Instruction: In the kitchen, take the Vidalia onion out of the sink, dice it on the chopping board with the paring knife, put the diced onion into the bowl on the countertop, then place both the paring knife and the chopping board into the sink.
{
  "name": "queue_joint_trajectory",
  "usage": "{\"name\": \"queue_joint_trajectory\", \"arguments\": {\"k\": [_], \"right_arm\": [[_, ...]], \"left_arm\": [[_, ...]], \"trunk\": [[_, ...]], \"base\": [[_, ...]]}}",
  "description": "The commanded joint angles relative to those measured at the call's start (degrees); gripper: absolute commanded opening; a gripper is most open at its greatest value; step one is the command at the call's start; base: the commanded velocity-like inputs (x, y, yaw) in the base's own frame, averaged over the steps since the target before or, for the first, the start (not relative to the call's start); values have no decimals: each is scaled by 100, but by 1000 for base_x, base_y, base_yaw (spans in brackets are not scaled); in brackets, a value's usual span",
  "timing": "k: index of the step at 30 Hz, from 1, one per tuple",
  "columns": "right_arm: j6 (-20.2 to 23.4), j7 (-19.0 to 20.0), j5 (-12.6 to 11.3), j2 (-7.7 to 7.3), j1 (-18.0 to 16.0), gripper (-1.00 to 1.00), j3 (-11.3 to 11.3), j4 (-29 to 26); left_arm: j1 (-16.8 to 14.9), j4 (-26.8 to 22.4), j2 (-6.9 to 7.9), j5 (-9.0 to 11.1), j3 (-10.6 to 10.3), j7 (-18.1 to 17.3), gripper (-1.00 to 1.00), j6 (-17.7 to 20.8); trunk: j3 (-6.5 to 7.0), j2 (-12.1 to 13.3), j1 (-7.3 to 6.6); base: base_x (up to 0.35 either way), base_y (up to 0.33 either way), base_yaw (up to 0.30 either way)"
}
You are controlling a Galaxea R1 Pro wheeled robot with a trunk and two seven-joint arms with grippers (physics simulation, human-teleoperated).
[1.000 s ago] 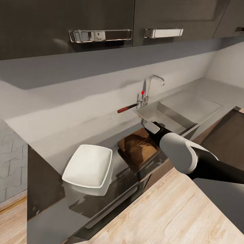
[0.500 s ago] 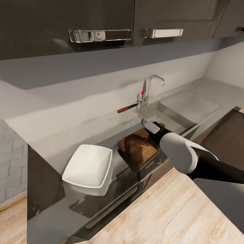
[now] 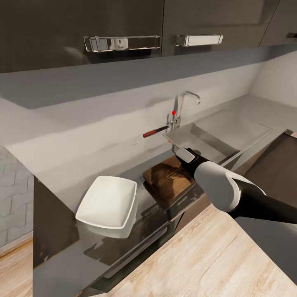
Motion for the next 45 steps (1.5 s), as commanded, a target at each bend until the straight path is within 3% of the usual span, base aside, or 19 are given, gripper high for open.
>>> {"name": "queue_joint_trajectory", "arguments": {"k": [1,2,39,45], "right_arm": [[-5,-27,16,2,-3,-100,-32,-8],[-5,-27,16,2,-3,100,-32,-8],[3,-61,14,2,-3,100,-13,-37],[45,-159,177,2,-3,100,6,-198]], "left_arm": [[2,-11,1,-2,1,-2,100,-6],[4,-11,1,-2,1,-2,100,-6],[7,-11,1,-2,1,-1,100,-6],[8,-11,1,-2,1,-1,100,-6]], "trunk": [[-8,-10,3],[-8,-10,3],[-8,-10,3],[-8,-10,3]], "base": [[0,0,0],[0,0,0],[0,0,0],[0,0,0]]}}
